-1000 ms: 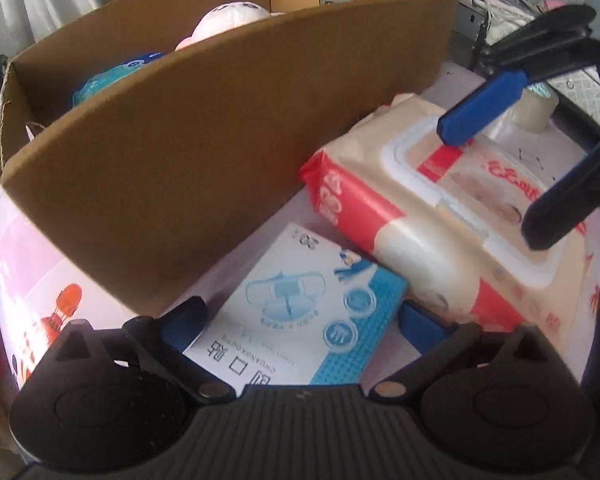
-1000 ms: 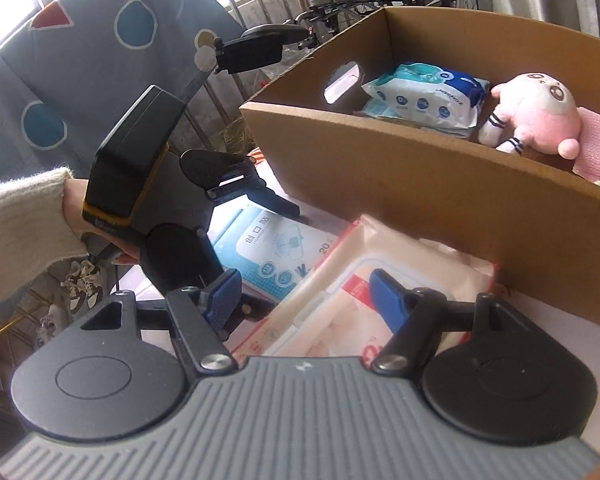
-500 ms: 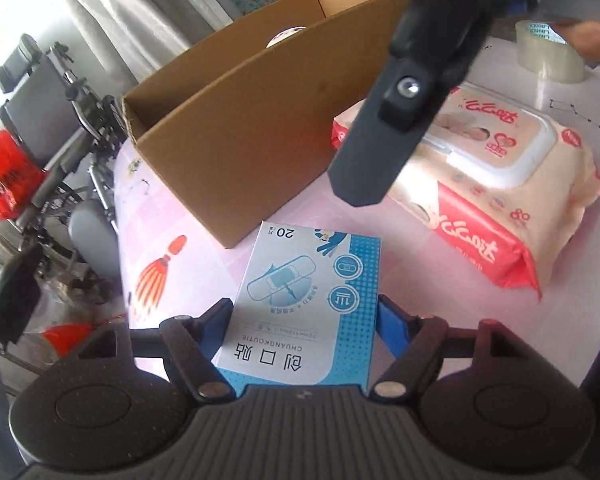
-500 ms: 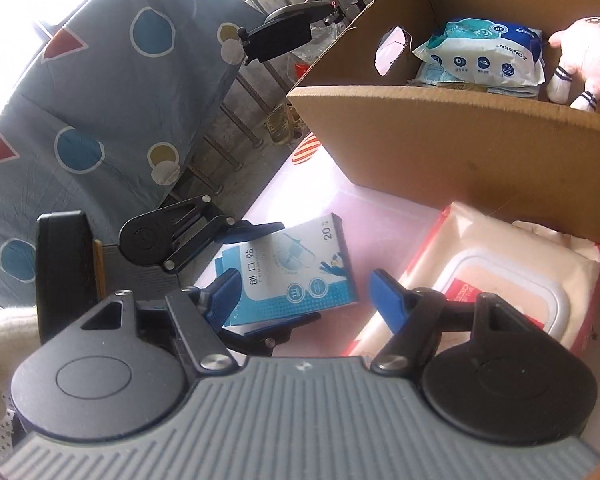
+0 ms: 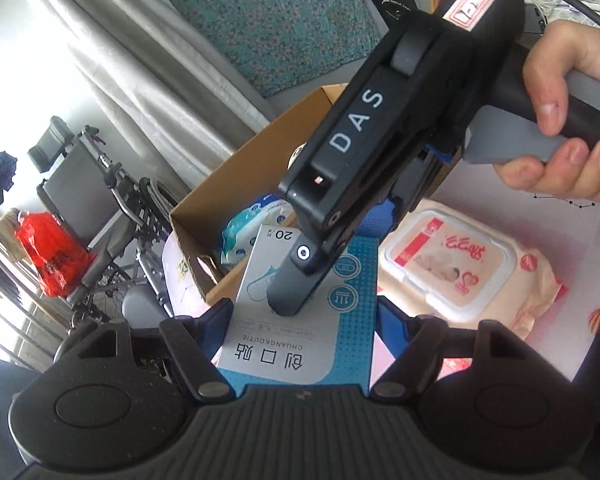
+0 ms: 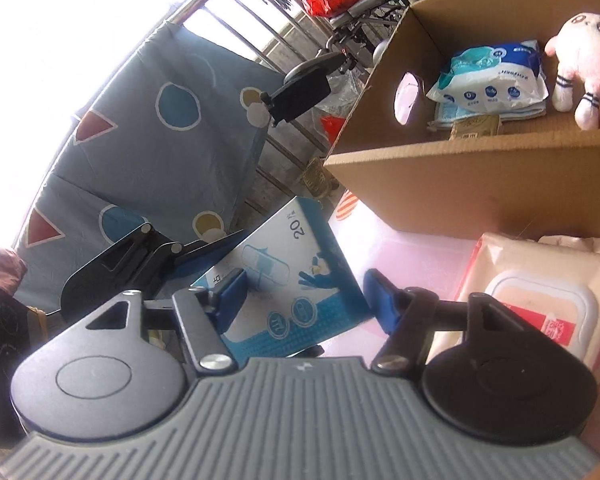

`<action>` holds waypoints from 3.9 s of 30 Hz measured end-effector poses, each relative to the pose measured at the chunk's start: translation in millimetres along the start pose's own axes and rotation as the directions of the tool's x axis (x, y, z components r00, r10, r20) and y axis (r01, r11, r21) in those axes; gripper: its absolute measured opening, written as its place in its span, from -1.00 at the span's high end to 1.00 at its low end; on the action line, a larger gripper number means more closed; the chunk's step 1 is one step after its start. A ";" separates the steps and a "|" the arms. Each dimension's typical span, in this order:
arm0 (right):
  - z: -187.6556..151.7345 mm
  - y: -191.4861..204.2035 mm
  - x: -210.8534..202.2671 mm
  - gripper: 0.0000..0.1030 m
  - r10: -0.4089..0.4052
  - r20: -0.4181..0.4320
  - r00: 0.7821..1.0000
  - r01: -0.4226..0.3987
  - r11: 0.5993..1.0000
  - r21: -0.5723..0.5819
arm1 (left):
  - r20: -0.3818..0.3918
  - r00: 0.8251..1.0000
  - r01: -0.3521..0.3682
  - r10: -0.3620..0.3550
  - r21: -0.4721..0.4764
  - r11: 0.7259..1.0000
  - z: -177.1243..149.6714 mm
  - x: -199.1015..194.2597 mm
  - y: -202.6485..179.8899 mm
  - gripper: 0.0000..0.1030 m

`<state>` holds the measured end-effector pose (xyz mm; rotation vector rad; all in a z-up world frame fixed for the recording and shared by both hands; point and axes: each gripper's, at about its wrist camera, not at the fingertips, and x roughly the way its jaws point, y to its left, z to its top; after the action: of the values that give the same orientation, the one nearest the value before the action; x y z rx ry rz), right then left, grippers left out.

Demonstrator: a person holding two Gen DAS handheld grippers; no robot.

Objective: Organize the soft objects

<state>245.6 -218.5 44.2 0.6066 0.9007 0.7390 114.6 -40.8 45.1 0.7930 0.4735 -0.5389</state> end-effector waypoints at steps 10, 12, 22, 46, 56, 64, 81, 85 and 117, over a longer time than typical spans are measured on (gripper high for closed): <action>63.0 -50.6 -84.0 0.16 -0.065 0.196 0.978 0.062 0.998 0.024 | 0.031 1.000 0.003 -0.006 0.098 0.995 86.1 56.3 26.0 -0.46; 81.7 -64.2 -97.1 0.13 -0.137 0.218 0.966 0.132 0.991 0.034 | 0.010 1.000 0.027 -0.028 0.072 0.997 106.4 85.4 41.5 -0.46; 116.8 -134.2 -140.1 0.12 -0.304 0.248 0.920 0.303 0.952 0.043 | -0.168 0.863 0.504 -0.476 0.226 0.834 163.4 231.6 45.4 -0.47; 115.0 -148.4 -129.7 0.03 -0.447 0.136 0.884 0.457 0.888 -0.047 | -0.438 0.728 0.593 -0.527 0.017 0.805 157.2 287.8 23.7 -0.15; 105.4 -148.6 -112.8 -0.03 -0.578 0.100 0.810 0.586 0.794 -0.159 | -0.327 0.806 0.406 -0.493 -0.300 0.863 100.6 229.1 85.6 -0.36; 88.3 -144.7 -95.5 -0.01 -0.635 0.081 0.769 0.634 0.738 -0.231 | -0.209 0.823 0.243 -0.528 -0.710 0.660 34.4 194.7 102.3 -0.34; 75.4 -111.1 -128.2 -0.04 -0.623 0.215 0.753 0.657 0.733 -0.177 | -0.153 0.988 -0.097 0.015 -0.546 0.832 60.3 105.5 69.5 -0.80; 57.2 -62.0 -167.4 -0.19 -0.554 0.395 0.733 0.645 0.751 -0.144 | -0.129 0.978 -0.209 0.165 -0.629 0.749 74.5 47.6 57.3 -0.98; -67.9 12.6 -188.3 -0.30 -0.513 0.537 0.670 0.615 0.789 -0.013 | -0.122 0.983 -0.183 0.139 -0.747 0.639 47.2 -51.6 1.8 -1.00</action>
<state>105.6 -347.0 108.6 0.2831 0.4590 0.0667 85.2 -61.9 105.0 0.0225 0.6103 -0.1056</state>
